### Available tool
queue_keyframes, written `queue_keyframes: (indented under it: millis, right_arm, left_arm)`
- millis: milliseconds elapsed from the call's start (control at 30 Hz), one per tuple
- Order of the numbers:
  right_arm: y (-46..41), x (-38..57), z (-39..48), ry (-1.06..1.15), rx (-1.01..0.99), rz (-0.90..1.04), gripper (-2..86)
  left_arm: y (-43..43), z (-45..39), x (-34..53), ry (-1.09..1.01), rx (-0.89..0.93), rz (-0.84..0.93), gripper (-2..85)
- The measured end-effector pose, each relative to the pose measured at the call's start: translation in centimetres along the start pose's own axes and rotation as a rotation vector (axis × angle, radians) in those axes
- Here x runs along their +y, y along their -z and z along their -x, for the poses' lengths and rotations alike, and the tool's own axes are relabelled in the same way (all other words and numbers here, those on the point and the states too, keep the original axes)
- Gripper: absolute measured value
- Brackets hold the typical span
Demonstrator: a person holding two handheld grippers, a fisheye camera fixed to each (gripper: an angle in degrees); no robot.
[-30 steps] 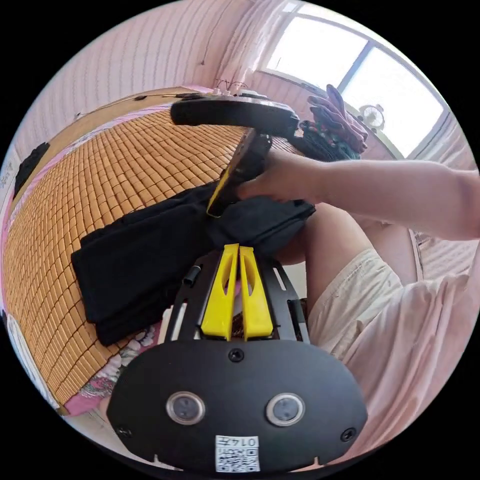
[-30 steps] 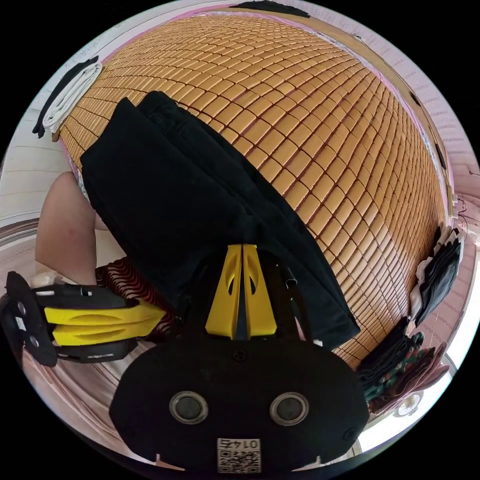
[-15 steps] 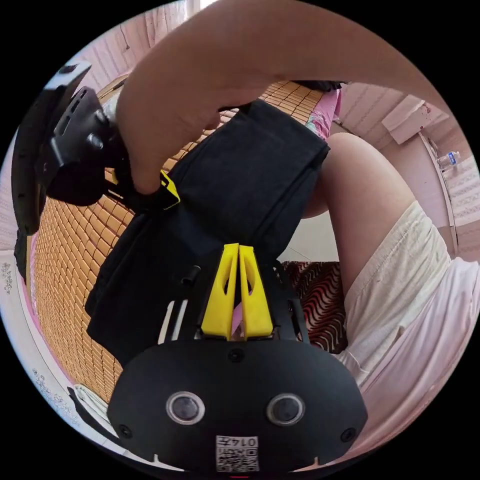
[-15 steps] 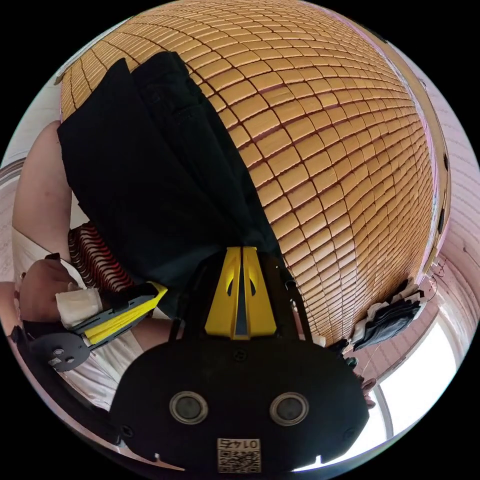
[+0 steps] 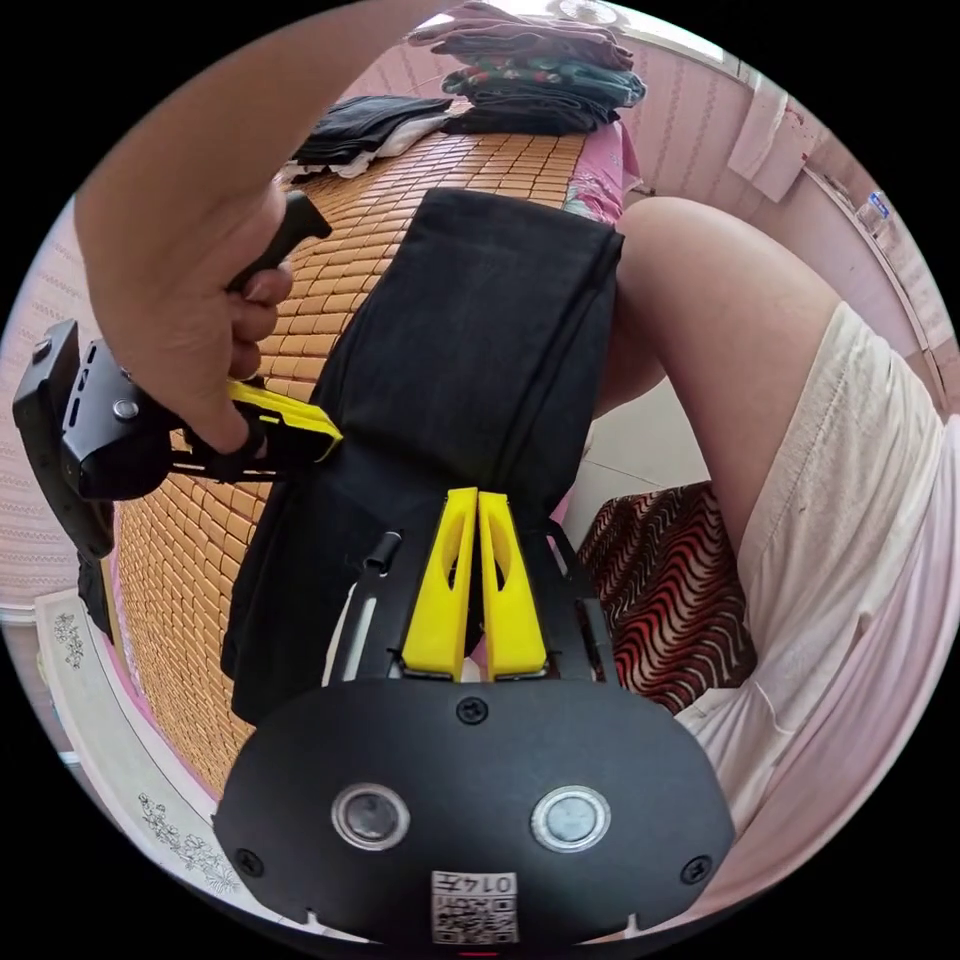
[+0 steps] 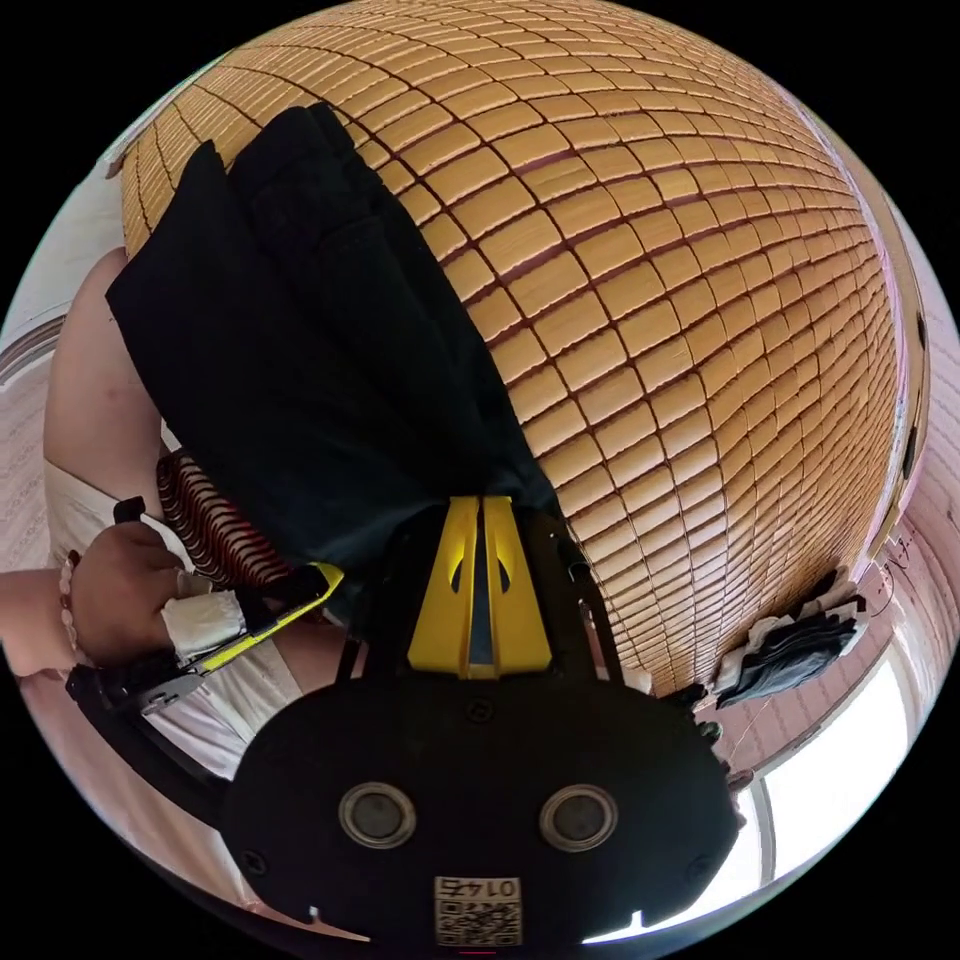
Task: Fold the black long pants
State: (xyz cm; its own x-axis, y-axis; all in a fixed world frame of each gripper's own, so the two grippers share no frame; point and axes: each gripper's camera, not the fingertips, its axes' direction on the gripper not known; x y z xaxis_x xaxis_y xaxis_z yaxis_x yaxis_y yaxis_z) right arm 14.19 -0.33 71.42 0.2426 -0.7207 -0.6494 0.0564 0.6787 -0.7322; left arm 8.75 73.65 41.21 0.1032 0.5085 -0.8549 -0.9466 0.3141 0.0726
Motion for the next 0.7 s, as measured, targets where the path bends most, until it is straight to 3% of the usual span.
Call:
queue_keyframes:
  millis: [133,267,367,467,567,700]
  right_arm:
    - [-0.8,7.1,-1.8,-0.083,-0.07,-0.23,-0.8]
    - [-1.6,22.4,-5.0,-0.364,-0.216,-0.625,0.1]
    - [-6.3,32.8,-7.5,-0.603,-0.299,-0.581,1.8]
    - [-11.9,41.8,-9.1,-0.792,-0.463,-0.483,11.9]
    - [-16.0,47.9,-9.2,-0.852,-0.625,-0.516,16.4]
    - [-20.6,52.7,-9.0,-0.89,-0.598,-0.432,15.4]
  left_arm:
    - [-0.1,1.3,-0.4,0.094,0.047,-0.025,-1.0]
    - [0.9,3.7,1.4,0.321,0.134,-0.141,-1.0]
    - [1.3,4.9,2.6,0.417,0.131,-0.205,-0.9]
    - [1.3,6.1,1.7,0.419,0.181,-0.246,-0.8]
    - [1.2,7.4,-0.9,0.402,0.212,-0.274,0.0]
    - [0.3,9.2,-6.3,0.344,0.297,-0.261,4.5]
